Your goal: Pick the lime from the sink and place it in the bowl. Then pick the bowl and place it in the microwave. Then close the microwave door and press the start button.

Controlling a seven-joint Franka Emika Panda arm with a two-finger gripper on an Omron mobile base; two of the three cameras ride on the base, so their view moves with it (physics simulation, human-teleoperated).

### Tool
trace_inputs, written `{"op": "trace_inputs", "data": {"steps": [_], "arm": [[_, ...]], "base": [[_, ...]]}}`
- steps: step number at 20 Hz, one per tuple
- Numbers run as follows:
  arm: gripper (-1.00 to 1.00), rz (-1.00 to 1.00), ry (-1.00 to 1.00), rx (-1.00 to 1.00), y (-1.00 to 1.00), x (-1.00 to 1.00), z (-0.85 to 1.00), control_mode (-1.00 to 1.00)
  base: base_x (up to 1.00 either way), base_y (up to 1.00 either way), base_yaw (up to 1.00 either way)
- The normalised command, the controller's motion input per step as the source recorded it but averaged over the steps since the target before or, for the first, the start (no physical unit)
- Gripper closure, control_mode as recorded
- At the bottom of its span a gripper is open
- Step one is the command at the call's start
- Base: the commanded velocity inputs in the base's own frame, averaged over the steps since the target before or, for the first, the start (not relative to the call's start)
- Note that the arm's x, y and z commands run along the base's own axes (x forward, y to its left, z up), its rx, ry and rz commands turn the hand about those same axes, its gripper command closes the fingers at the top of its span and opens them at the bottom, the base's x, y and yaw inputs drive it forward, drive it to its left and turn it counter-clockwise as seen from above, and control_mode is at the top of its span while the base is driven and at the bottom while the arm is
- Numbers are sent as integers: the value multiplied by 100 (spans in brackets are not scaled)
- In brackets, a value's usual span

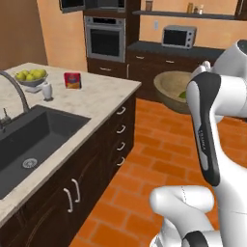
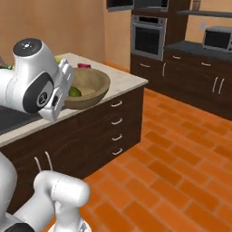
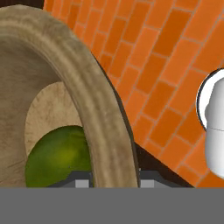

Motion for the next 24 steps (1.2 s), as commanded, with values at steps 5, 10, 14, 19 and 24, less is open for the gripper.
{"op": "trace_inputs", "data": {"steps": [5, 10, 14, 19, 24], "arm": [[100, 0, 0, 0, 0, 0, 0, 100], [100, 0, 0, 0, 0, 0, 0, 100], [100, 0, 0, 0, 0, 0, 0, 100], [100, 0, 0, 0, 0, 0, 0, 100], [100, 0, 0, 0, 0, 0, 0, 100]], "base": [[92, -100, 39], [99, -100, 26], [81, -100, 23], [54, -100, 15], [68, -100, 14]]}}
